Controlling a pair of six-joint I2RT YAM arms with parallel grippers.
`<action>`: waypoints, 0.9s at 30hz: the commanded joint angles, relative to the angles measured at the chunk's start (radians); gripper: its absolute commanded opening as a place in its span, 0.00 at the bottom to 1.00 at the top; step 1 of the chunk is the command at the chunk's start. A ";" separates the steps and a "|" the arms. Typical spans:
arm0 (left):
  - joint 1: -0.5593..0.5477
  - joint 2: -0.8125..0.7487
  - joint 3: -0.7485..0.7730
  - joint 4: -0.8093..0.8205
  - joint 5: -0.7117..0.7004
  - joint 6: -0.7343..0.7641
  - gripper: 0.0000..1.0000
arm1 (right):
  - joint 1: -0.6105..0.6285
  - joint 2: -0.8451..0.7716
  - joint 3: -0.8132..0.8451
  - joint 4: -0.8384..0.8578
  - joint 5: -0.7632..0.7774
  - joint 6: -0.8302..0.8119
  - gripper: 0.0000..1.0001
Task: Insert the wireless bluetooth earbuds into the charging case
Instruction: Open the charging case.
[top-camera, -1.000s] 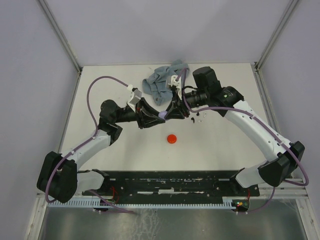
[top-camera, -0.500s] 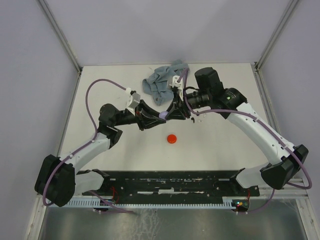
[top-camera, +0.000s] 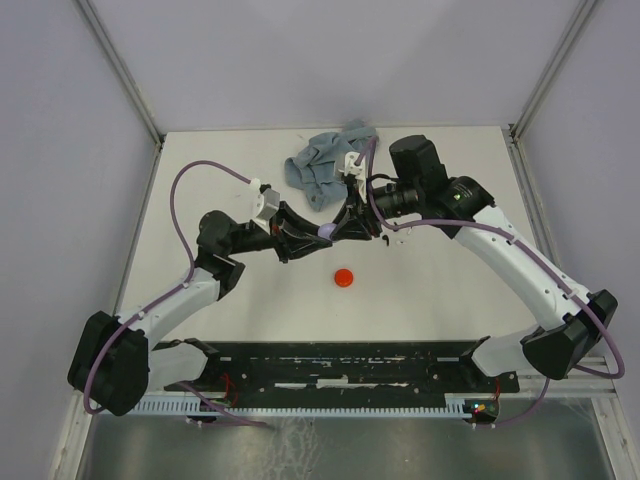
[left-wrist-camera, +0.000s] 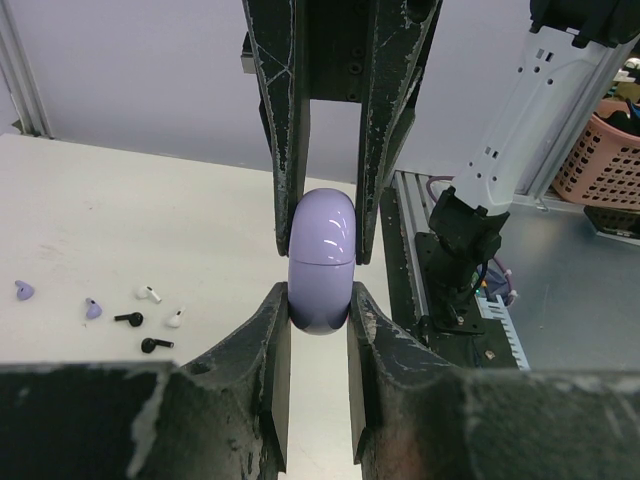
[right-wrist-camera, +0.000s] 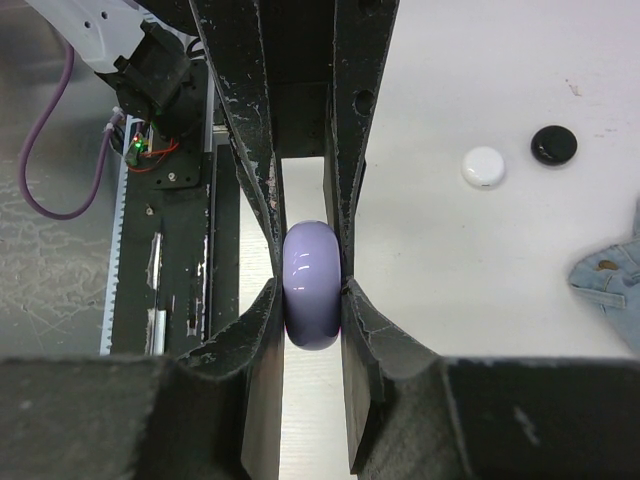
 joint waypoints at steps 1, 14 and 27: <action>-0.015 -0.018 0.002 0.029 0.003 0.034 0.27 | 0.006 -0.033 0.017 0.071 0.009 -0.006 0.02; -0.027 0.002 0.017 0.021 0.003 0.036 0.36 | 0.013 -0.026 0.012 0.080 0.030 -0.003 0.02; -0.030 -0.001 0.013 0.012 0.001 0.076 0.03 | 0.019 -0.014 0.028 0.071 0.066 -0.017 0.13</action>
